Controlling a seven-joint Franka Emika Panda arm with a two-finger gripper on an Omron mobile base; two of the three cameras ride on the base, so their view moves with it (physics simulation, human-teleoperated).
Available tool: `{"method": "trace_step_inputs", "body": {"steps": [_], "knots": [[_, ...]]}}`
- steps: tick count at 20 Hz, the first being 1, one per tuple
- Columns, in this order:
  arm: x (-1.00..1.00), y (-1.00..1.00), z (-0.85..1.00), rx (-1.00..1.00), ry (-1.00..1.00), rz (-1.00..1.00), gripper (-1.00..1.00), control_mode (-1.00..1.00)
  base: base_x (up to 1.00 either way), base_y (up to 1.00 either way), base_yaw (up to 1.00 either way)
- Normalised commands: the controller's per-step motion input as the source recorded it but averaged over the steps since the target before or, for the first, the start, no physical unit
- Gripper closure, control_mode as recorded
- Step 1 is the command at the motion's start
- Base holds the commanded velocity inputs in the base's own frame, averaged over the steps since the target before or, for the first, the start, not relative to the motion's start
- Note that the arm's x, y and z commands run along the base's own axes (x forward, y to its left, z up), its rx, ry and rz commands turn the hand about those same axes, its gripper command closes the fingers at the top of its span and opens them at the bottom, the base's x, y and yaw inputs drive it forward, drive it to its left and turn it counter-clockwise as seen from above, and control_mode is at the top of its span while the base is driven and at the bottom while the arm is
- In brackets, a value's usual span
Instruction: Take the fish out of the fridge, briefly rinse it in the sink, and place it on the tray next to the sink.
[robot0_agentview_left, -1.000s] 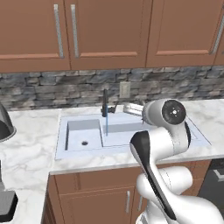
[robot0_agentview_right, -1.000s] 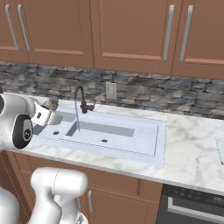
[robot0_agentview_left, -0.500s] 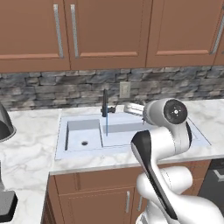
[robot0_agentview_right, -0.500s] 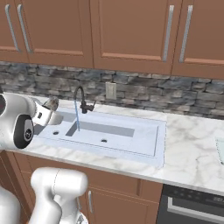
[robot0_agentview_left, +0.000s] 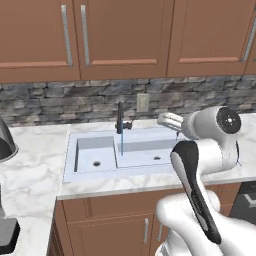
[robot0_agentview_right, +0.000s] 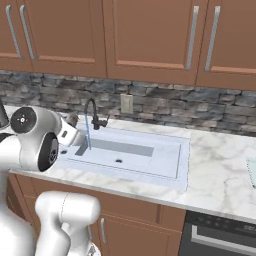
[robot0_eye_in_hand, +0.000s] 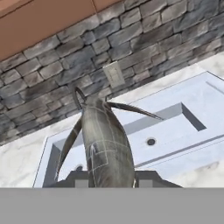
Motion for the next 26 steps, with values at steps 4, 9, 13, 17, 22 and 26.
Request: {"method": "trace_step_inputs", "body": {"steps": [4, 9, 13, 17, 22, 26], "knots": [[0.11, -0.81, -0.16, 0.33, 0.28, 0.27, 1.00, -1.00, 0.00, 0.00, 0.00], [0.43, -0.28, -0.45, 0.16, 0.41, 0.35, 1.00, -1.00, 0.00, 0.00, 0.00], [0.77, 0.00, -0.49, 0.01, 0.36, 0.26, 1.00, -1.00, 0.00, 0.00, 0.00], [1.00, 0.15, -0.45, 0.00, 0.35, 0.17, 1.00, -1.00, 0.00, 0.00, 0.00], [0.99, 0.09, -0.39, 0.00, 0.19, 0.18, 1.00, -1.00, 0.00, 0.00, 0.00], [0.67, 0.02, -0.30, 0.02, 0.03, 0.20, 1.00, -1.00, 0.00, 0.00, 0.00]]}}
